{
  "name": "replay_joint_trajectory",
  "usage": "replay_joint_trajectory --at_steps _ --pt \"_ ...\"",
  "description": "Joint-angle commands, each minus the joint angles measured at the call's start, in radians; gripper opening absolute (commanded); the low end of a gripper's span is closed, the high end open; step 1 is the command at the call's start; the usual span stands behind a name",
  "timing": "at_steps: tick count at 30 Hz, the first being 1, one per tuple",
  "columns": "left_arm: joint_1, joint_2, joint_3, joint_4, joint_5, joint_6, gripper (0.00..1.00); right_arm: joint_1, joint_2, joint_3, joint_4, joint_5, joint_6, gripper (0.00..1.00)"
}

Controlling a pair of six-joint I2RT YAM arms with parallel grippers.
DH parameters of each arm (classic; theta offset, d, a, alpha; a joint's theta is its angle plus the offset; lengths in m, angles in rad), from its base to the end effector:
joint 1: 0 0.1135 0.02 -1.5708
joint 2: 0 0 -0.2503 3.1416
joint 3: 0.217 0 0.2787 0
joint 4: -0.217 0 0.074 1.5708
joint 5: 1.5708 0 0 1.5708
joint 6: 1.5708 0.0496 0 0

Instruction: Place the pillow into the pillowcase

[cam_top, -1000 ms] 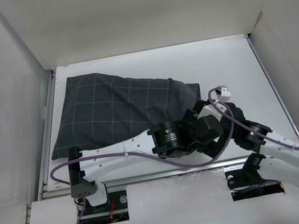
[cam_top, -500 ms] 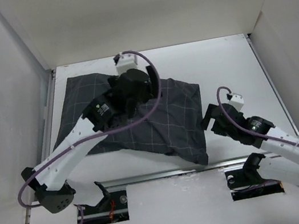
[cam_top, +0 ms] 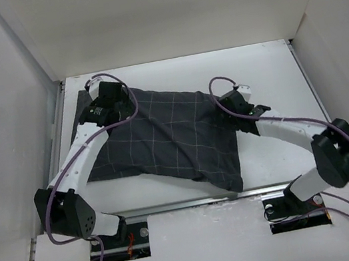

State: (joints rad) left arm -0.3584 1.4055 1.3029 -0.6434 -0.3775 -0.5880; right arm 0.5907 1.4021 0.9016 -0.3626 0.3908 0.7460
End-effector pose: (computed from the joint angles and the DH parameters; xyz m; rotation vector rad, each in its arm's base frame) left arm 0.3285 -0.1035 0.3107 -0.4438 2.2102 -0.0659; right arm 0.2792 0.1645 0.1912 0.3536 2.3297 0.1729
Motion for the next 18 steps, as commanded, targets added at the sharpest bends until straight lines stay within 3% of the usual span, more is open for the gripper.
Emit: replay_joint_trajectory --at_steps 1,3,4,5,6,8,14,18 --pt "0.032 -0.040 -0.008 0.059 0.028 0.011 1.00 -0.123 0.087 0.019 0.183 -0.133 -0.094 0.94" --pt "0.068 -0.040 -0.017 0.083 0.058 0.024 1.00 -0.149 0.135 0.031 0.256 -0.214 -0.126 0.81" --pt "0.079 -0.040 -0.017 0.093 0.084 0.024 1.00 -0.149 0.177 0.031 0.272 -0.231 -0.141 0.69" --pt "0.104 -0.028 -0.017 0.093 0.097 0.034 1.00 -0.158 0.193 0.046 0.283 -0.245 -0.173 0.55" --pt "0.127 -0.016 -0.037 0.117 0.118 0.046 1.00 -0.158 0.204 0.057 0.296 -0.245 -0.183 0.27" --pt "0.136 -0.007 -0.037 0.126 0.129 0.047 1.00 -0.172 0.213 0.057 0.297 -0.245 -0.183 0.00" --pt "0.183 0.023 -0.056 0.136 0.141 0.047 1.00 -0.333 0.189 0.074 0.333 -0.280 -0.204 0.00" --pt "0.196 0.032 -0.074 0.162 0.164 0.047 1.00 -0.358 0.149 0.092 0.336 -0.380 -0.304 0.00"
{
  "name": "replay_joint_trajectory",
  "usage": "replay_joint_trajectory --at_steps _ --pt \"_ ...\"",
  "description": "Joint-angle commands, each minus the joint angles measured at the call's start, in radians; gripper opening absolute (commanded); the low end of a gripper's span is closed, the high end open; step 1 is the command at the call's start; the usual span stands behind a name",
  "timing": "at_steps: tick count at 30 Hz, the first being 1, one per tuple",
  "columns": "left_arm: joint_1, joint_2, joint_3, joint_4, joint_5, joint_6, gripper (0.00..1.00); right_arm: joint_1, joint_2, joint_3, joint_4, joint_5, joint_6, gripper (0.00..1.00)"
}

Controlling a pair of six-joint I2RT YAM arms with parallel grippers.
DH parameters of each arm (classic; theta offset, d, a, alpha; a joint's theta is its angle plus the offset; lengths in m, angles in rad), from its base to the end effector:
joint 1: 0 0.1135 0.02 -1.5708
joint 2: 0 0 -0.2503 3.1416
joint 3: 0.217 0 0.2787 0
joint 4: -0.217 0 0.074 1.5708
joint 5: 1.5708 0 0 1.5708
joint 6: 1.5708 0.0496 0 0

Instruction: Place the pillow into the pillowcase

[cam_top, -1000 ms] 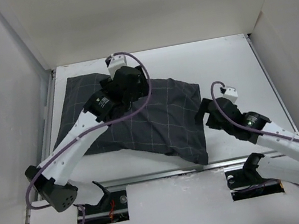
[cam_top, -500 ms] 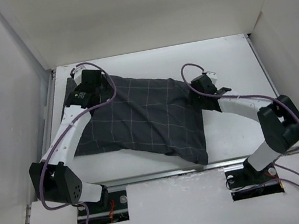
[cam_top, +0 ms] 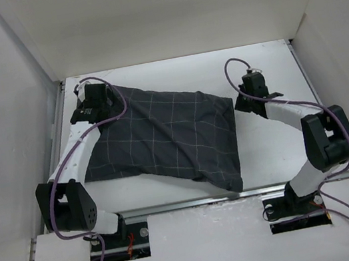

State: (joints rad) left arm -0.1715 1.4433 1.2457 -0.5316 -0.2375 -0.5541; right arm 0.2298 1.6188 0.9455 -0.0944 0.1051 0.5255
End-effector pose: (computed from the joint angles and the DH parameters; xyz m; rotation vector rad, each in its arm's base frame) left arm 0.3547 -0.0496 0.2858 -0.5516 2.2097 -0.1075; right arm 0.3624 0.0794 0.1551 0.3975 2.3132 0.2527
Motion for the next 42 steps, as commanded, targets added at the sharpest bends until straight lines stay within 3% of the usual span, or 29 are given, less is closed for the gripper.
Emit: replay_joint_trajectory --at_steps 1,3,4,5,7,11,15,16,19,20,21,27,38,42 --pt "0.018 -0.006 -0.017 0.050 0.035 0.013 1.00 0.003 -0.079 0.049 0.068 -0.131 -0.140 0.00" --pt "0.018 0.008 -0.043 0.073 0.049 0.013 1.00 0.003 -0.100 0.007 0.126 -0.237 -0.185 0.04" --pt "0.029 0.023 -0.043 0.084 0.061 0.013 1.00 0.003 -0.109 -0.008 0.148 -0.267 -0.227 0.12" --pt "0.029 0.023 -0.054 0.093 0.070 0.013 1.00 0.003 -0.122 -0.019 0.166 -0.319 -0.260 0.43" --pt "0.038 0.034 -0.065 0.102 0.079 0.013 1.00 0.003 -0.111 -0.019 0.177 -0.467 -0.307 0.60" --pt "0.047 0.043 -0.074 0.122 0.089 0.022 1.00 0.003 -0.045 -0.019 0.191 -0.531 -0.350 0.75" --pt "0.058 0.052 -0.083 0.133 0.101 0.022 1.00 0.003 0.032 -0.019 0.219 -0.626 -0.413 0.78" --pt "0.058 0.061 -0.083 0.133 0.101 0.022 1.00 0.003 0.044 -0.019 0.219 -0.671 -0.414 0.78" --pt "0.067 0.072 -0.092 0.133 0.101 0.022 1.00 0.003 0.078 -0.028 0.272 -0.706 -0.414 0.63" --pt "0.067 0.072 -0.092 0.133 0.110 0.022 1.00 0.003 0.078 -0.028 0.281 -0.691 -0.395 0.11" --pt "0.067 0.081 -0.092 0.133 0.110 0.022 1.00 0.003 0.078 -0.028 0.282 -0.671 -0.395 0.00" --pt "0.086 0.091 -0.101 0.142 0.101 0.022 1.00 -0.045 0.056 0.103 0.141 -0.365 -0.338 0.00" --pt "0.144 0.186 -0.111 0.165 0.122 0.022 1.00 -0.196 0.160 0.353 -0.097 -0.216 -0.424 0.00" --pt "0.144 0.227 -0.120 0.223 0.214 0.022 1.00 -0.214 0.259 0.472 -0.184 -0.228 -0.444 0.00"
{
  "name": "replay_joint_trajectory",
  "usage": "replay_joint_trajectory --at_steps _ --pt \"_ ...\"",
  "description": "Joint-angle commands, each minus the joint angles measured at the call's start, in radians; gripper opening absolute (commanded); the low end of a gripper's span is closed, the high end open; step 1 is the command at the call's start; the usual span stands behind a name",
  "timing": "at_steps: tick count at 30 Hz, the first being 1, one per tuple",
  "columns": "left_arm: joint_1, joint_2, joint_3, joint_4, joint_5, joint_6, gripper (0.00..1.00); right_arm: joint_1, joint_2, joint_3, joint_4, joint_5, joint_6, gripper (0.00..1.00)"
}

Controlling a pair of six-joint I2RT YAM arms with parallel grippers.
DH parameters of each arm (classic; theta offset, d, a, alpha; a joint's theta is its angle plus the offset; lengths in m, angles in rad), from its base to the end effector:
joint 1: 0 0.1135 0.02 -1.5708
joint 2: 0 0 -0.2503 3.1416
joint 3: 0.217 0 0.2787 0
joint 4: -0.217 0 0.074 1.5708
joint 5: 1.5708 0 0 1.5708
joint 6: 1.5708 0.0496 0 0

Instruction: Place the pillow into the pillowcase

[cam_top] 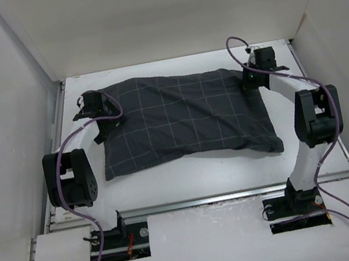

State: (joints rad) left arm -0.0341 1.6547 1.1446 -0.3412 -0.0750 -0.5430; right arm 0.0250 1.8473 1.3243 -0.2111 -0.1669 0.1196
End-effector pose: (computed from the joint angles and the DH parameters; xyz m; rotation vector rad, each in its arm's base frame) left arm 0.3891 -0.0096 0.1895 -0.6438 2.3393 -0.1724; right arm 0.4450 0.0194 0.1880 0.0234 2.3069 0.2664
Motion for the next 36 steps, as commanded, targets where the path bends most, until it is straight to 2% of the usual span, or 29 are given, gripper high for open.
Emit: replay_joint_trajectory --at_steps 1,2,3,4,5,7,10,14,15,19,21,23,24,26,29,30,34,36 --pt "0.007 0.030 -0.019 0.033 0.067 0.021 1.00 -0.010 0.039 0.102 -0.077 0.055 -0.038 0.05" --pt "0.007 0.030 -0.019 0.045 0.078 0.021 1.00 -0.010 0.040 0.102 -0.077 0.055 -0.038 0.28" --pt "0.007 0.030 -0.019 0.056 0.078 0.021 1.00 -0.019 0.021 0.083 -0.065 0.064 -0.038 0.41" --pt "-0.003 0.040 -0.019 0.056 0.078 0.031 1.00 -0.019 -0.012 0.069 -0.054 0.064 -0.038 0.47" --pt "-0.013 0.040 -0.019 0.056 0.078 0.031 1.00 -0.034 -0.031 0.053 -0.044 0.047 -0.038 0.59" --pt "-0.024 0.054 -0.019 0.056 0.066 0.031 1.00 -0.066 -0.057 0.029 -0.031 0.011 -0.038 0.69" --pt "-0.033 0.097 -0.006 0.056 0.053 0.031 0.98 -0.097 -0.057 0.003 -0.045 -0.110 -0.132 0.70" --pt "-0.033 0.120 0.016 0.045 0.032 0.031 0.97 -0.097 -0.017 -0.017 -0.104 -0.288 -0.346 0.70" --pt "-0.033 0.132 0.017 0.045 0.032 0.040 0.97 -0.097 -0.008 -0.017 -0.122 -0.313 -0.429 0.70" --pt "-0.033 0.166 0.087 0.016 0.003 0.040 0.97 -0.097 0.021 -0.008 -0.154 -0.316 -0.509 0.70" --pt "-0.033 0.180 0.110 0.005 -0.009 0.051 0.97 -0.097 0.056 0.016 -0.171 -0.304 -0.509 0.69" --pt "-0.033 0.195 0.138 -0.005 -0.019 0.051 0.95 -0.097 0.066 0.029 -0.171 -0.278 -0.509 0.62" --pt "-0.033 0.204 0.138 -0.005 -0.019 0.060 0.95 -0.097 0.078 0.029 -0.171 -0.263 -0.509 0.62" --pt "-0.033 0.215 0.165 -0.005 -0.028 0.060 0.95 -0.109 0.078 0.029 -0.171 -0.246 -0.489 0.52" --pt "-0.010 0.226 0.190 -0.015 -0.028 0.071 0.95 -0.135 0.078 0.038 -0.171 -0.244 -0.463 0.16" --pt "-0.010 0.226 0.190 -0.015 -0.028 0.071 0.94 -0.149 0.066 0.038 -0.171 -0.205 -0.453 0.00" --pt "0.013 0.249 0.199 -0.015 -0.019 0.071 0.92 -0.187 0.018 0.018 -0.151 -0.073 -0.405 0.00" --pt "0.013 0.260 0.208 -0.015 -0.019 0.080 0.92 -0.200 0.006 0.027 -0.160 -0.024 -0.405 0.04"
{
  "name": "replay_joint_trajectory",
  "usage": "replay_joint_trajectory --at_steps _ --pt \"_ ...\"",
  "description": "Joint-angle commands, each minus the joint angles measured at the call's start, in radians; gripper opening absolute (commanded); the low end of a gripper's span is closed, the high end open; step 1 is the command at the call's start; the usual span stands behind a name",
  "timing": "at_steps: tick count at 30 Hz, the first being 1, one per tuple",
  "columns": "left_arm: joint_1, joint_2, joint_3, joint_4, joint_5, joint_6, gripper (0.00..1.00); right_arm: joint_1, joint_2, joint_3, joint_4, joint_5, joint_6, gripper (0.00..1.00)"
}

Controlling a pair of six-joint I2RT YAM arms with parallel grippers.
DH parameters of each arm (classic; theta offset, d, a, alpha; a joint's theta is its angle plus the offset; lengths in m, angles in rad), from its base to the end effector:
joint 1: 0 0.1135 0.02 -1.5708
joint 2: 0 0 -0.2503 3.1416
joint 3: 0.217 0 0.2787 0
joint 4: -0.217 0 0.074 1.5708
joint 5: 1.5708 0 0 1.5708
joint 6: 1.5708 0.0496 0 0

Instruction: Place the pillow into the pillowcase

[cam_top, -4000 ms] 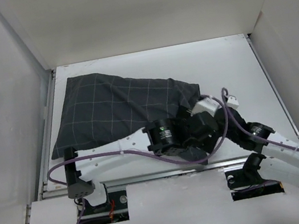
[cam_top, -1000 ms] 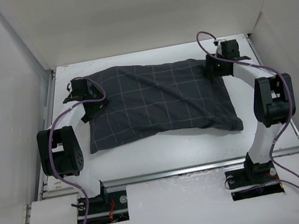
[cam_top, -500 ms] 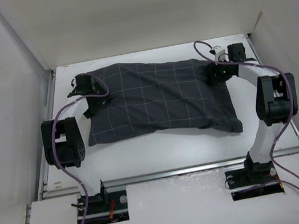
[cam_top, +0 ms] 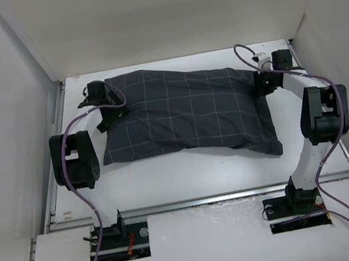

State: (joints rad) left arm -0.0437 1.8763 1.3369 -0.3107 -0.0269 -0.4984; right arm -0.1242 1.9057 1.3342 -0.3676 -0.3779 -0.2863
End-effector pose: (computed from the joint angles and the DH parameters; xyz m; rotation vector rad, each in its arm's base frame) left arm 0.4408 -0.0179 0.1711 -0.5601 2.3665 -0.2138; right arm 0.4335 -0.0357 0.1562 -0.3489 2.4155 0.2938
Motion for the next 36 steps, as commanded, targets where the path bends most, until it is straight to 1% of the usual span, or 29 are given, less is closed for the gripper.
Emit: replay_joint_trajectory --at_steps 1,2,3,6,9,11,12,13,14,15,16,17,18,19,20,21,23,24,25,26,27,28,29,30,32,36 --pt "0.022 0.038 0.016 -0.045 -0.067 0.035 0.91 -0.063 -0.053 0.029 -0.004 0.235 0.019 0.05" --pt "0.022 0.050 0.027 -0.045 -0.058 0.035 0.91 -0.072 -0.062 0.051 -0.013 0.235 0.028 0.05" --pt "0.022 0.050 0.027 -0.036 -0.057 0.035 0.91 -0.081 -0.062 0.071 -0.013 0.259 0.057 0.01" --pt "0.022 0.061 0.027 -0.036 -0.057 0.035 0.90 -0.095 -0.044 0.095 -0.002 0.289 0.102 0.00" --pt "0.022 0.070 0.053 -0.036 -0.057 0.035 0.89 -0.095 -0.031 0.118 0.007 0.280 0.111 0.07" --pt "0.022 0.055 0.076 -0.050 -0.057 0.044 0.89 -0.095 -0.007 0.131 0.007 0.264 0.121 0.28" --pt "0.022 0.046 0.087 -0.063 -0.057 0.044 0.89 -0.095 -0.007 0.158 -0.002 0.251 0.121 0.48" --pt "0.022 0.032 0.100 -0.076 -0.057 0.058 0.92 -0.095 -0.007 0.172 -0.028 0.251 0.121 0.51" --pt "0.022 0.000 0.117 -0.088 -0.071 0.058 0.94 -0.095 -0.025 0.187 -0.028 0.251 0.142 0.57" --pt "0.022 -0.020 0.166 -0.126 -0.085 0.058 0.96 -0.095 -0.043 0.198 -0.028 0.251 0.153 0.80" --pt "0.022 -0.041 0.194 -0.146 -0.103 0.058 0.99 -0.095 -0.068 0.218 -0.028 0.251 0.163 0.95" --pt "0.022 -0.093 0.220 -0.165 -0.138 0.058 0.99 -0.095 -0.132 0.218 -0.028 0.260 0.194 1.00" --pt "0.022 -0.124 0.266 -0.198 -0.152 0.058 0.99 -0.095 -0.169 0.227 -0.028 0.260 0.206 1.00" --pt "0.022 -0.193 0.295 -0.212 -0.177 0.058 0.99 -0.095 -0.245 0.227 -0.028 0.232 0.241 1.00" --pt "0.022 -0.194 0.295 -0.223 -0.177 0.058 0.99 -0.095 -0.284 0.227 -0.019 0.218 0.242 1.00" --pt "0.022 -0.277 0.295 -0.223 -0.177 0.058 0.99 -0.095 -0.321 0.227 -0.019 0.194 0.275 1.00" --pt "0.022 -0.376 0.246 -0.202 -0.186 0.035 0.99 -0.095 -0.387 0.200 -0.019 0.168 0.334 1.00" --pt "0.022 -0.481 0.214 -0.182 -0.157 0.035 0.99 -0.095 -0.448 0.189 -0.019 0.149 0.370 1.00" --pt "0.022 -0.534 0.130 -0.157 -0.145 0.025 0.99 -0.095 -0.479 0.172 -0.019 0.130 0.387 1.00" --pt "0.022 -0.584 0.083 -0.102 -0.134 0.024 0.99 -0.095 -0.511 0.117 0.004 0.110 0.410 1.00" --pt "0.022 -0.630 0.036 -0.073 -0.110 0.024 0.99 -0.095 -0.580 0.082 0.022 0.082 0.424 1.00" --pt "0.022 -0.705 -0.002 -0.053 -0.110 0.006 0.99 -0.095 -0.614 0.047 0.041 0.056 0.441 1.00" --pt "0.013 -0.732 -0.055 -0.053 -0.110 -0.008 0.99 -0.095 -0.646 0.010 0.059 0.024 0.456 1.00" --pt "0.013 -0.752 -0.073 -0.062 -0.094 -0.008 0.99 -0.086 -0.675 -0.051 0.073 0.024 0.467 1.00" --pt "0.013 -0.801 -0.111 -0.076 -0.094 -0.019 0.99 -0.074 -0.741 -0.098 0.085 0.010 0.467 1.00" --pt "0.002 -0.815 -0.111 -0.155 -0.131 -0.028 0.99 -0.054 -0.790 -0.173 0.099 0.010 0.467 1.00"
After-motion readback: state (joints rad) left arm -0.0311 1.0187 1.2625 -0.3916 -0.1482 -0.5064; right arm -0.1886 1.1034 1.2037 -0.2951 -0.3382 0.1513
